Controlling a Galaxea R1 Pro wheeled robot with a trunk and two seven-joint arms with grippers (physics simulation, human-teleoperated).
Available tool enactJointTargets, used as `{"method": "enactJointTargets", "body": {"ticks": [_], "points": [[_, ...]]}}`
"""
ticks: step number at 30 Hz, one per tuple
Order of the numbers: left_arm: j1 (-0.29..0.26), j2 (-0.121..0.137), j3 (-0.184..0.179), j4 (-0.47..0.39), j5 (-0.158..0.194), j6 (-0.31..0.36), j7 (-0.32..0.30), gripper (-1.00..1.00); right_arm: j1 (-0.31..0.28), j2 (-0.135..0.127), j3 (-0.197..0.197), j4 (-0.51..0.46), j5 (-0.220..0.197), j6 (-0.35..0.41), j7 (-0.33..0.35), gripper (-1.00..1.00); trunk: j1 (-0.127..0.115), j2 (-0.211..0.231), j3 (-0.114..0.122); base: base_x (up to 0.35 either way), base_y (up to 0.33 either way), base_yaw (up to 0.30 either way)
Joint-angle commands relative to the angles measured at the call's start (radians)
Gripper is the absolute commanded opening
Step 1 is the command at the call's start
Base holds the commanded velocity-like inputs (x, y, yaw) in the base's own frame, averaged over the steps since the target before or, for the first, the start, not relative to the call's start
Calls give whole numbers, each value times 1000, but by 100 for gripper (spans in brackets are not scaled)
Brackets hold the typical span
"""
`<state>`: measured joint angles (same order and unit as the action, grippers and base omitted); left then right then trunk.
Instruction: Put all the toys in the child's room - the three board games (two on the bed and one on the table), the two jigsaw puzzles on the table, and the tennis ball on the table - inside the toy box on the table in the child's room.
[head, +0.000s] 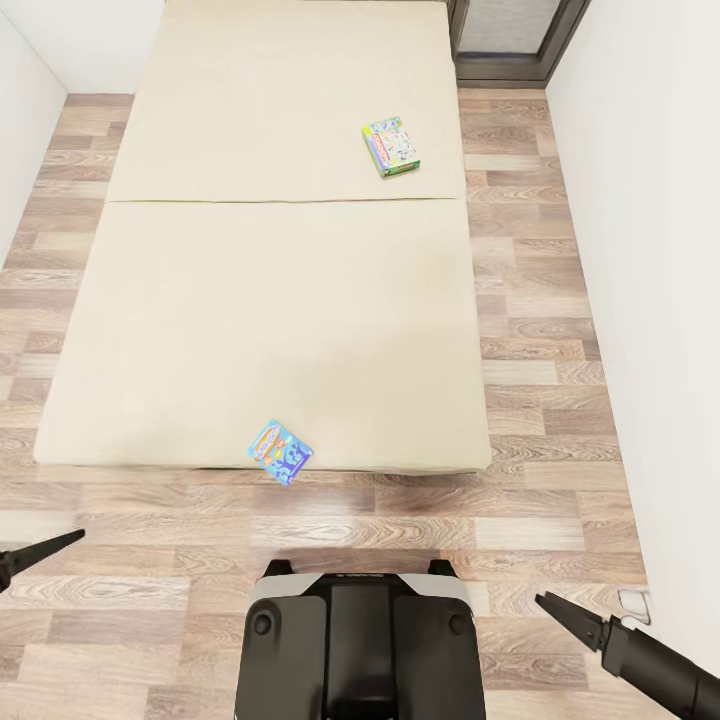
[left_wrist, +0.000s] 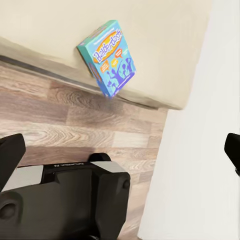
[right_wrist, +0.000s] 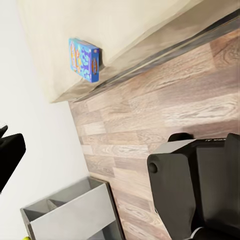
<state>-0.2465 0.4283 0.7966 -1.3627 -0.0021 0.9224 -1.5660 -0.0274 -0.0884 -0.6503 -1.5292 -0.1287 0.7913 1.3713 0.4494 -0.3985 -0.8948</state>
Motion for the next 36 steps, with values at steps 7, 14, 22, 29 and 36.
{"method": "enactJointTargets", "body": {"ticks": [7,14,22,29,36], "points": [[16,-41,7,-1,-8,6,-5,100,0,5,2,0,0,-7,1,100,1,-1,1,0,91,123],[19,-43,9,-1,-9,6,-5,100,0,10,5,0,3,-11,-5,100,1,-1,5,0,172,229],[19,-43,9,-1,-10,6,-5,100,0,12,7,0,3,-12,-33,100,1,-1,9,0,42,244],[19,-46,5,-1,-10,6,-5,100,0,13,7,0,4,-12,-44,100,1,-1,9,0,82,82],[19,-45,4,-1,-10,6,-5,100,0,13,8,0,5,-15,-53,100,1,-1,9,47,199,12]]}}
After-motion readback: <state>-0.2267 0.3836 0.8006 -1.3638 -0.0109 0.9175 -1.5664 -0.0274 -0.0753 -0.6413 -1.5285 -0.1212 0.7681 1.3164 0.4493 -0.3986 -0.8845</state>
